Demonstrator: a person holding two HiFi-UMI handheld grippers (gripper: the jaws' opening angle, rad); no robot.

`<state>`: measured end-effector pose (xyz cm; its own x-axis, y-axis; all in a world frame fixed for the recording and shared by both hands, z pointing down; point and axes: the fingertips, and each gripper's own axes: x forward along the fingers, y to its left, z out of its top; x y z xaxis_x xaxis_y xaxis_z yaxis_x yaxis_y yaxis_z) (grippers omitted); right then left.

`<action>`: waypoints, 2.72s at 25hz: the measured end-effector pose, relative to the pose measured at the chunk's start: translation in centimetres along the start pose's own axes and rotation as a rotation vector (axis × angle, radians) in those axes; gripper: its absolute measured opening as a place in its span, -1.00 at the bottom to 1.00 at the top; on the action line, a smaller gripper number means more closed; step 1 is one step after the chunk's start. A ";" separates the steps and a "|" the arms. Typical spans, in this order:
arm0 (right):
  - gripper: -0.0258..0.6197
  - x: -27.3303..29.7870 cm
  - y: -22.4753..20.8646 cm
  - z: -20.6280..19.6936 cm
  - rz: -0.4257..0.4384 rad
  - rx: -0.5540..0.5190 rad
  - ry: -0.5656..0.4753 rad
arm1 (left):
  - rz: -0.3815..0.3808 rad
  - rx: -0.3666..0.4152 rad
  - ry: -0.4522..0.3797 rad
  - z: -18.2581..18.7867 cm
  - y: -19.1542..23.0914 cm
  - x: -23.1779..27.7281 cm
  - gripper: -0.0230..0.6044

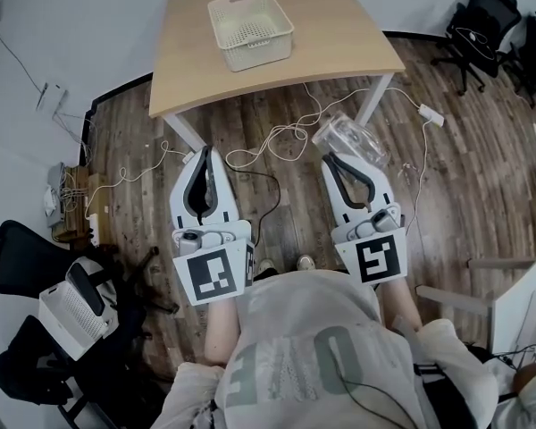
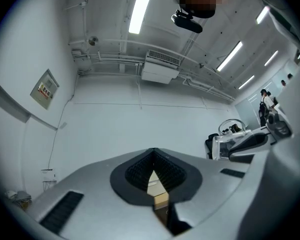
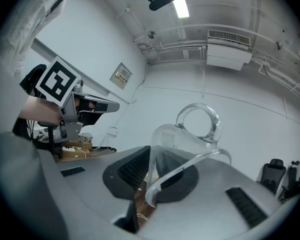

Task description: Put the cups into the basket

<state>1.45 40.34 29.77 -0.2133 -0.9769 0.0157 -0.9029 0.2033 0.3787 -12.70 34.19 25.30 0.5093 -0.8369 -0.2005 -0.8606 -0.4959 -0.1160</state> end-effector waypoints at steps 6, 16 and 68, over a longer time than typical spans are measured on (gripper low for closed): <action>-0.85 0.5 -2.8 -0.9 -0.009 0.055 -0.024 | -0.010 0.038 0.007 -0.1 -2.2 1.7 -0.90; -0.85 5.5 -4.5 -2.9 -0.002 0.095 -0.012 | -0.038 0.000 0.002 -2.2 -1.2 8.4 -0.90; -0.85 48.6 -20.2 -7.9 0.123 -0.083 0.074 | 0.012 0.017 0.027 -12.0 13.6 48.7 -0.90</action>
<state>12.28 -11.76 30.17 -0.2892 -0.9479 0.1335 -0.8370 0.3180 0.4452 0.42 -16.10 25.60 0.4984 -0.8490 -0.1753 -0.8666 -0.4819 -0.1299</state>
